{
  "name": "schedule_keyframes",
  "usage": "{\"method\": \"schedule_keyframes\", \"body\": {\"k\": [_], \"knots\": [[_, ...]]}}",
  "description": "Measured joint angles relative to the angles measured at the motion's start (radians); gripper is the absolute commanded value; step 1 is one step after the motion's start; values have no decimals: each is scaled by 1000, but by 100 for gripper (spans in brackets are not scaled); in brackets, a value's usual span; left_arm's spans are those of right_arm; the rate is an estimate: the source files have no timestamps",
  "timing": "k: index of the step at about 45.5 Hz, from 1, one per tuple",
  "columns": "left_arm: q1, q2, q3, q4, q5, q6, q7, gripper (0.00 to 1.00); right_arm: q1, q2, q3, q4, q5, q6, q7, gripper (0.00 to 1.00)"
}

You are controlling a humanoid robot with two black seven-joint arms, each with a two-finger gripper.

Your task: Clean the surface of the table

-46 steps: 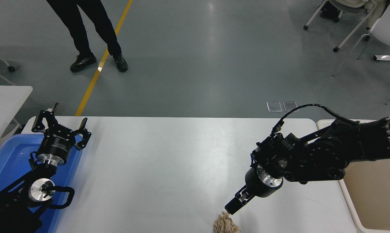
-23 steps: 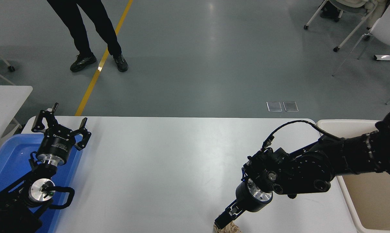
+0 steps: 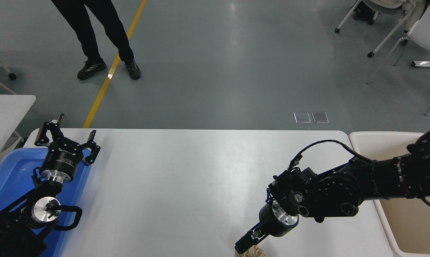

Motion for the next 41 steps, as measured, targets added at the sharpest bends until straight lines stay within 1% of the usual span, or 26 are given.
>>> {"method": "schedule_keyframes", "body": {"k": [18,23,28,30,32,36,41], "knots": [[0,0,0,0,0,0,0,99,-62,-1,1,-64,-52,3,49,98],[0,0,0,0,0,0,0,99,-73,-1,1,-72,-59,3,56,96],[0,0,0,0,0,0,0,99,-81,-1,2,-84,-75,4,79,82],[0,0,0,0,0,0,0,99,-83,0,2,-87,-86,4,89,79],[0,0,0,0,0,0,0,99,-85,0,2,-91,-102,4,104,78],[0,0,0,0,0,0,0,99,-89,0,1,-100,-132,3,133,72],[0,0,0,0,0,0,0,99,-93,0,0,-111,-155,3,155,53]]}}
